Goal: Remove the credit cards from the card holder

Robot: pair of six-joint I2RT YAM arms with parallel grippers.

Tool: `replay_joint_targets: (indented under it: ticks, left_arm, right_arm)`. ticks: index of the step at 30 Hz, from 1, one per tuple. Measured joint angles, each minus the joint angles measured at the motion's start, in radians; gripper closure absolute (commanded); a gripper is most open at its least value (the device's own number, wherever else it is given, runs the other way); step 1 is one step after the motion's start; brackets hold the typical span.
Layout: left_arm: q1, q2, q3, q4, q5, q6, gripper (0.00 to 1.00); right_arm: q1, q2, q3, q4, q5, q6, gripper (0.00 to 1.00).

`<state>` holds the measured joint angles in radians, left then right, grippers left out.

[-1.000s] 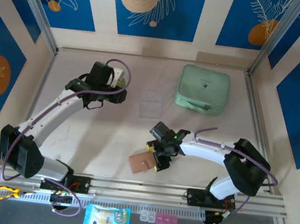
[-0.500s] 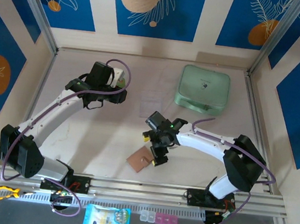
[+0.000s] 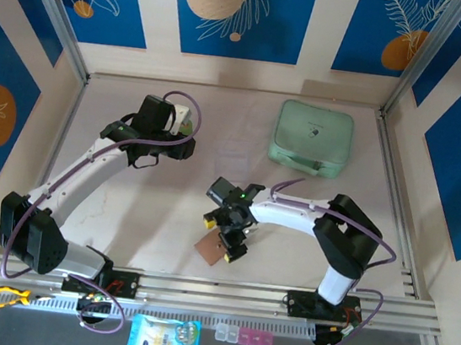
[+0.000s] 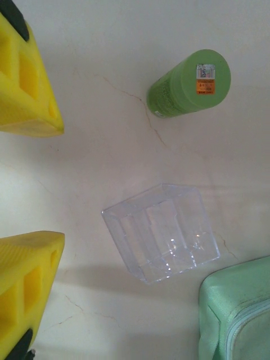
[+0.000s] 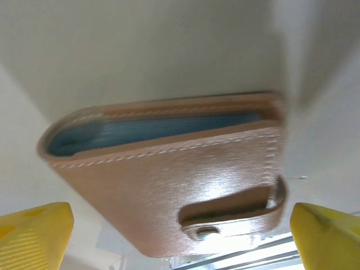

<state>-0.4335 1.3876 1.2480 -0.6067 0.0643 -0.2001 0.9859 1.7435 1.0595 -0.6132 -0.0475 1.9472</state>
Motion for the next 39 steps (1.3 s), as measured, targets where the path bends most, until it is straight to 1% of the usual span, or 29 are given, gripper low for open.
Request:
replay_joint_targets:
  ticks: [9,14,17,23,29,34,39]
  left_arm:
    - [0.000,0.000,0.000,0.000,0.007,0.000,0.51]
    - [0.000,0.000,0.000,0.000,0.007,0.000,0.51]
    - [0.000,0.001,0.000,0.000,0.007,0.000,0.51]
    - [0.000,0.003,0.000,-0.001,0.010,0.000,0.51]
    - [0.000,0.003,0.000,-0.002,0.010,0.000,0.50]
    - [0.000,0.003,0.000,-0.003,0.010,0.000,0.50]
    - [0.000,0.004,0.000,-0.003,0.012,-0.003,0.49]
  right_arm:
    - [0.009,0.045,0.025,-0.002,-0.015,-0.066,0.01]
    - [0.014,0.045,0.011,0.020,-0.025,-0.063,0.05]
    - [0.016,0.045,0.005,0.024,-0.024,-0.063,0.06]
    - [0.015,0.047,0.005,0.027,-0.024,-0.071,0.18]
    - [0.014,0.034,0.005,0.009,-0.004,-0.095,0.19]
    - [-0.004,0.004,0.005,-0.056,0.042,-0.174,0.21]
    - [-0.055,-0.037,0.005,-0.089,0.072,-0.351,0.22]
